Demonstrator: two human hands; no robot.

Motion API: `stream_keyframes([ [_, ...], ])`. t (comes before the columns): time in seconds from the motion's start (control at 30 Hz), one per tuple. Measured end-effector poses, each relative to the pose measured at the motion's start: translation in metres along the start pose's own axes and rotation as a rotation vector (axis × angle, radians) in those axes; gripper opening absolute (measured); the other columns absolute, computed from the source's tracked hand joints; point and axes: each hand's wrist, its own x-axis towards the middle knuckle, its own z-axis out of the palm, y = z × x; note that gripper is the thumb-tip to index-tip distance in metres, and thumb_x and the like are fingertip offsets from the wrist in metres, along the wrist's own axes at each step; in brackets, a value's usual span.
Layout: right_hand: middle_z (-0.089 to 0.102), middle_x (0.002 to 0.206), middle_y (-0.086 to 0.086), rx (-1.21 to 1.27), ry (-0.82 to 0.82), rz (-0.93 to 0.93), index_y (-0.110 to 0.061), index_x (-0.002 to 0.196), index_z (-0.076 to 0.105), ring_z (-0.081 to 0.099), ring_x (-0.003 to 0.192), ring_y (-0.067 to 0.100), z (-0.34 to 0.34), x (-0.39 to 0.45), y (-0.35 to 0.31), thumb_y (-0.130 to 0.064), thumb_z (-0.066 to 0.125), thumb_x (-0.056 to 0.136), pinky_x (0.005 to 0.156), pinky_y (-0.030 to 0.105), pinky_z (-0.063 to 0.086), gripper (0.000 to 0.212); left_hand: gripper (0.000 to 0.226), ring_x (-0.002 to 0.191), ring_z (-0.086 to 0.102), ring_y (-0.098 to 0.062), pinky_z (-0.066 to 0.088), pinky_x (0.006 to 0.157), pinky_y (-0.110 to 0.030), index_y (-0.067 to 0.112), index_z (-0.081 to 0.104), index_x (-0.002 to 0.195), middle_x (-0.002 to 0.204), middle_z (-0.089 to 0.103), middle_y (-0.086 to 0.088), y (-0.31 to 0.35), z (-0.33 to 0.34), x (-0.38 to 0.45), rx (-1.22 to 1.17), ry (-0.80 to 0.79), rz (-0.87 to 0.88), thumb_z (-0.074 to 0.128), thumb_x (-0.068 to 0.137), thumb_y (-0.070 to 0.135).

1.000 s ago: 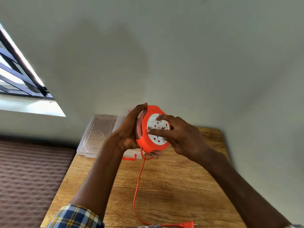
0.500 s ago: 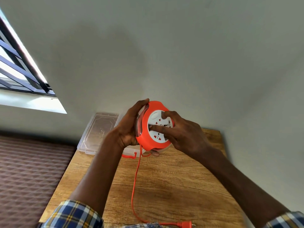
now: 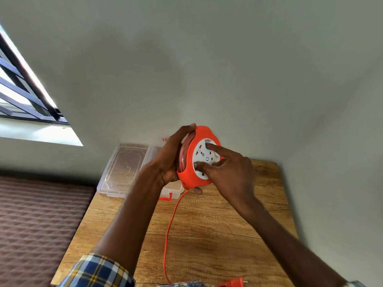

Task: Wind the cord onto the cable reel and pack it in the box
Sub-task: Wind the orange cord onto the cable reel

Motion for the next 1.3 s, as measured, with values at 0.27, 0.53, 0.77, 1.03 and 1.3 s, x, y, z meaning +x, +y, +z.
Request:
stream_keyframes([
  [0.27,0.070,0.127,0.000,0.319,0.020,0.260,-0.023,0.128,0.064,0.069,0.094,0.013,0.009,-0.004,-0.002,-0.060,0.074,0.082,0.070,0.021,0.057,0.060,0.062,0.087,0.079,-0.030,0.059,0.088,-0.051,0.023,0.087,0.095,0.106,0.080,-0.013,-0.008,0.010,-0.002,0.062,0.019,-0.054,0.046,0.097,0.068],
  [0.53,0.057,0.134,-0.006,-0.157,-0.150,-0.462,-0.040,0.136,0.058,0.057,0.120,0.016,-0.021,0.009,0.022,-0.035,0.074,0.091,0.084,0.037,0.061,0.048,0.067,0.092,0.076,-0.033,0.053,0.095,-0.056,0.019,0.085,0.107,0.110,0.078,-0.015,0.000,0.003,-0.005,0.017,-0.016,-0.079,0.048,0.094,0.073],
  [0.77,0.056,0.144,-0.008,-0.441,-0.235,-0.550,-0.054,0.147,0.042,0.051,0.123,0.018,-0.029,0.016,0.016,-0.045,0.068,0.094,0.082,0.031,0.049,0.060,0.070,0.104,0.072,-0.036,0.050,0.100,-0.058,0.017,0.080,0.120,0.122,0.074,-0.017,-0.002,-0.005,-0.006,-0.046,-0.060,-0.069,0.049,0.093,0.073],
  [1.03,0.071,0.128,-0.009,-0.251,-0.110,-0.419,-0.052,0.135,0.056,0.073,0.099,0.012,-0.017,0.006,0.010,-0.049,0.076,0.086,0.079,0.019,0.047,0.053,0.059,0.098,0.073,-0.034,0.054,0.096,-0.050,0.012,0.075,0.124,0.114,0.076,-0.018,-0.004,-0.006,-0.006,-0.020,-0.012,0.021,0.053,0.100,0.061],
  [1.3,0.072,0.125,0.001,0.242,0.115,0.219,-0.024,0.122,0.065,0.064,0.091,0.010,0.020,0.001,-0.008,-0.063,0.073,0.081,0.065,0.016,0.051,0.057,0.063,0.098,0.075,-0.035,0.057,0.093,-0.053,0.014,0.079,0.119,0.118,0.076,-0.018,-0.011,0.008,-0.003,-0.071,0.006,-0.013,0.048,0.099,0.066],
])
